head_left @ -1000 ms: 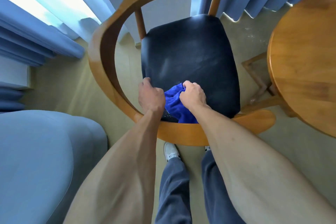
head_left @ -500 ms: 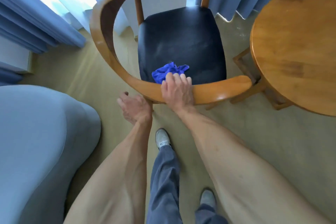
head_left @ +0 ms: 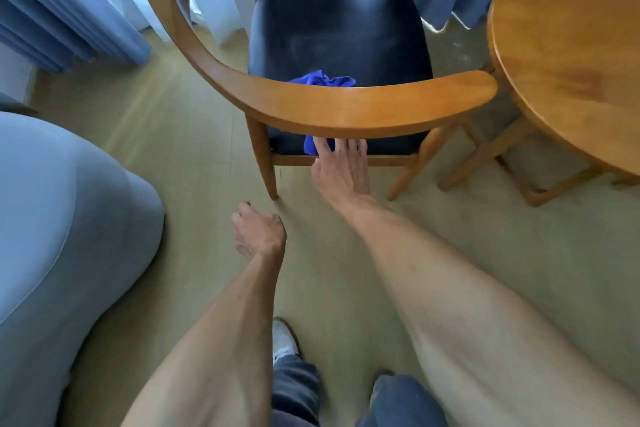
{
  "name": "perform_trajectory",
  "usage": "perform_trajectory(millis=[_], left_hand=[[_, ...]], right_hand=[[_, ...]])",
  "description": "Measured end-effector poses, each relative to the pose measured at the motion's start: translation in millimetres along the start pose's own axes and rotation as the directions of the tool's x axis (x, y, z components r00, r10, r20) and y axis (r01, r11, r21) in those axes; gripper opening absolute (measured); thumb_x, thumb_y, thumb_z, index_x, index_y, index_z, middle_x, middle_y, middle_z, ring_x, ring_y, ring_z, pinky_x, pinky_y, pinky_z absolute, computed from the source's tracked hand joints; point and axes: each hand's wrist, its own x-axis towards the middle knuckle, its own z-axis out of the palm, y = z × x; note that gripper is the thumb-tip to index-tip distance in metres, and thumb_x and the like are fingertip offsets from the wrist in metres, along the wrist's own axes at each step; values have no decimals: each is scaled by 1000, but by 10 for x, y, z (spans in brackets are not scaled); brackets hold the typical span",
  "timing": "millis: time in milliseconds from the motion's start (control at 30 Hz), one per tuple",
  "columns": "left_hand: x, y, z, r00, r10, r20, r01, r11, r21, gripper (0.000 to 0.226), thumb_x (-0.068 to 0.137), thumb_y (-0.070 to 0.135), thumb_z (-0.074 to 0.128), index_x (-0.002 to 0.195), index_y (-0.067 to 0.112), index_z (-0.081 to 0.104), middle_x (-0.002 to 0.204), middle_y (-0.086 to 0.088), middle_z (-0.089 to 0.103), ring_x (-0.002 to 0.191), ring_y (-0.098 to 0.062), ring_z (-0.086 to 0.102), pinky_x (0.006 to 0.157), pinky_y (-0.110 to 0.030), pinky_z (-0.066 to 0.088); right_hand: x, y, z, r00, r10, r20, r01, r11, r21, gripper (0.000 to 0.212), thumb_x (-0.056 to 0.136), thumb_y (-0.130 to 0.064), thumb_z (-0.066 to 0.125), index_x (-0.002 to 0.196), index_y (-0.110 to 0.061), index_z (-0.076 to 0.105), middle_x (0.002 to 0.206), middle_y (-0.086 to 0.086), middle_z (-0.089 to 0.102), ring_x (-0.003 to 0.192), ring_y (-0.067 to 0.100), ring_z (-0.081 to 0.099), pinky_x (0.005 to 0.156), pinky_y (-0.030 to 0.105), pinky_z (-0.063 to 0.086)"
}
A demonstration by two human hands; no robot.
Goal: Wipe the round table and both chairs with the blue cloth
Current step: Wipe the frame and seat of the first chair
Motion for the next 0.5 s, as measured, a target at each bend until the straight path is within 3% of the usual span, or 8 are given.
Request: perform_trajectory(millis=[67,133,233,300,333,400,433,500], left_hand=[[312,25,166,999,28,-27,-28,999,-30,45,92,12,53,136,11,45,126,-14,53,112,-34,57,91,-42,45],[604,71,330,997,54,-50,-57,996,-65,44,94,14,53,137,10,45,127,-14,53,112,-33,57,91,-41,45],[1102,97,587,988,94,-125,-113,980,-162,39,97,14,44,136,9,46,128,-15,55,112,-34,57,91,-38,45],[1398,117,743,975,114,-189,-154,965,-213,38,97,14,41,134,8,47,127,-16,56,111,-34,57,89,-37,44],[1527,109,828,967,122,-222,-175,956,-235,37,97,14,41,133,8,47,126,-16,57,110,-34,58,87,-37,44],[1715,79,1015,958,149,-247,-214,942,-260,38,97,14,40,134,8,46,125,-16,58,109,-33,58,82,-35,42],[1773,49,1097,956,166,-242,-229,937,-265,39,98,15,40,136,10,45,124,-16,58,108,-32,58,80,-34,39],[1881,-68,1279,949,210,-234,-269,928,-257,44,98,17,40,142,16,41,119,-14,62,103,-30,59,78,-33,39]], right_hand=[[391,-132,88,992,6,-124,9,993,118,5,82,-19,56,78,-20,54,76,5,62,73,28,58,72,38,49],[691,-199,162,994,5,-108,15,982,190,24,89,-26,54,67,-25,43,70,-2,57,69,22,54,69,32,46],[1059,-215,434,996,-22,84,-1,962,274,41,102,-25,42,62,-27,31,67,-8,40,77,18,44,79,29,39],[1254,-221,596,1000,28,-9,-24,950,310,41,101,-23,43,61,-24,34,65,-9,42,72,17,45,80,32,40],[1341,-234,682,993,44,-107,-9,953,303,35,100,-24,45,64,-22,43,71,-7,53,77,21,51,83,34,41],[1492,-273,820,970,101,-220,-43,966,255,19,96,-32,48,91,-21,62,105,2,67,105,30,57,94,36,39],[1563,-294,845,965,145,-219,-95,970,223,25,93,-37,50,106,-21,64,120,4,64,117,32,52,100,40,37],[1697,-345,913,964,205,-170,-179,971,160,42,83,-44,51,118,-24,62,133,8,55,127,37,43,105,48,33]])
